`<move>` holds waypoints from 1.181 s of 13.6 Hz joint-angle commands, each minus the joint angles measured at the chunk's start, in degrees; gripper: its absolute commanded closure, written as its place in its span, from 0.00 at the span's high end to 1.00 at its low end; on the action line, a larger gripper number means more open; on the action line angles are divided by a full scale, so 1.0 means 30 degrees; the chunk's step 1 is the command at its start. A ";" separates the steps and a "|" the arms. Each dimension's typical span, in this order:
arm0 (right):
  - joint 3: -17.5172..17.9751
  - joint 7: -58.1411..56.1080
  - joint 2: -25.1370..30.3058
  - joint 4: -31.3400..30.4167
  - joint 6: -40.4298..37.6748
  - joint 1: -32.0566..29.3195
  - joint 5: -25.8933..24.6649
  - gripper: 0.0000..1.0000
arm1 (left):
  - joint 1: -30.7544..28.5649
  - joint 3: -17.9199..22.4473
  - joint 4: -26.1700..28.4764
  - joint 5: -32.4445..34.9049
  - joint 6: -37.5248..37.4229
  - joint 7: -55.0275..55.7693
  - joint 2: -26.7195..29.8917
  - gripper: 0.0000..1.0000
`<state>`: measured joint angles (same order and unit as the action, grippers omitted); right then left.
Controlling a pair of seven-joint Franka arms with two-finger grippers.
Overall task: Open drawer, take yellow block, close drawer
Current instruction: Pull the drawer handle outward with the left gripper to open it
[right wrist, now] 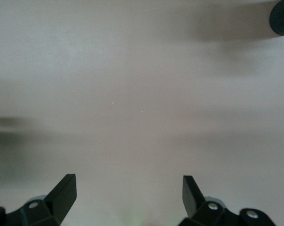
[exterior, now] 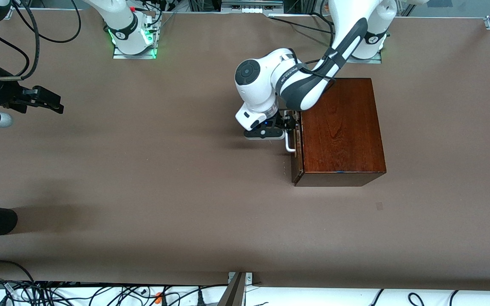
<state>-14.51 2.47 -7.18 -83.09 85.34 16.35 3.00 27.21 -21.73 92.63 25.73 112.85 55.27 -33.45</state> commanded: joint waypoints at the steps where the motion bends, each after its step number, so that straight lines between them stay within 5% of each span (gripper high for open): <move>1: 0.0033 0.0027 0.0048 0.0098 0.0002 -0.0031 -0.0208 1.00 | 0.0539 0.0006 -0.0582 0.0329 0.1579 0.1117 -0.0569 1.00; 16: 0.0033 0.0027 0.0048 0.0098 0.0002 -0.0031 -0.0208 1.00 | 0.1565 0.0006 -0.1754 0.0065 0.3576 0.2994 -0.1419 1.00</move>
<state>-14.52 2.47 -7.18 -83.09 85.34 16.35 3.00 30.20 -21.42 91.31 25.74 121.44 62.73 -34.84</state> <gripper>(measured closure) 0.000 0.000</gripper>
